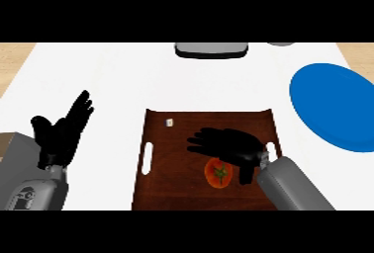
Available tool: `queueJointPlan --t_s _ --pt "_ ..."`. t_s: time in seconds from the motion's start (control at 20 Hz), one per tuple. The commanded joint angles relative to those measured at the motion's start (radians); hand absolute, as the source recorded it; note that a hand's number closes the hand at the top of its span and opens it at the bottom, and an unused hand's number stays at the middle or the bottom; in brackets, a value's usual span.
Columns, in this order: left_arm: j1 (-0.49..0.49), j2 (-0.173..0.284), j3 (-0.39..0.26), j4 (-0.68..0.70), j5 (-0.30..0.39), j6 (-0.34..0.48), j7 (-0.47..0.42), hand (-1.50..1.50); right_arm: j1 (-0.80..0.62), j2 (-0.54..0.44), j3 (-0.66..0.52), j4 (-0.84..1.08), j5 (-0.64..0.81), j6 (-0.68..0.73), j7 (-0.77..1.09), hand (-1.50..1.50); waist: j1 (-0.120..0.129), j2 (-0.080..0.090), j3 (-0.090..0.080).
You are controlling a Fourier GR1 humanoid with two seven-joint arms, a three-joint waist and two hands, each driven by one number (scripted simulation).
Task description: Pick the tomato from the tray and place it in the plate
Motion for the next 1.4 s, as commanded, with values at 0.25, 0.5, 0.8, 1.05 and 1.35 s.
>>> queueJointPlan --t_s 0.25,0.5,0.8,1.05,1.35 --pt "0.019 0.002 0.028 -0.005 -0.006 -0.031 -0.004 0.0 0.028 0.061 0.095 0.051 0.129 -0.03 -0.061 1.5 0.001 0.002 0.001" --pt "-0.039 0.008 0.048 0.041 -0.004 -0.043 0.011 0.0 0.001 0.102 0.041 0.079 0.101 -0.015 -0.093 1.5 0.001 0.003 0.001" --pt "0.014 0.007 0.07 0.044 -0.003 -0.036 -0.054 0.0 0.113 0.033 -0.147 0.051 0.031 -0.006 0.03 1.5 -0.02 0.002 0.001" --pt "0.018 -0.002 0.054 0.009 -0.006 -0.026 0.0 0.0 0.161 0.073 -0.319 -0.089 -0.009 0.029 0.322 1.5 -0.038 -0.01 0.0" --pt "0.023 -0.013 0.05 0.005 -0.016 -0.015 -0.008 0.0 0.203 0.124 -0.412 -0.363 -0.022 -0.187 0.397 1.5 -0.04 -0.011 0.001"
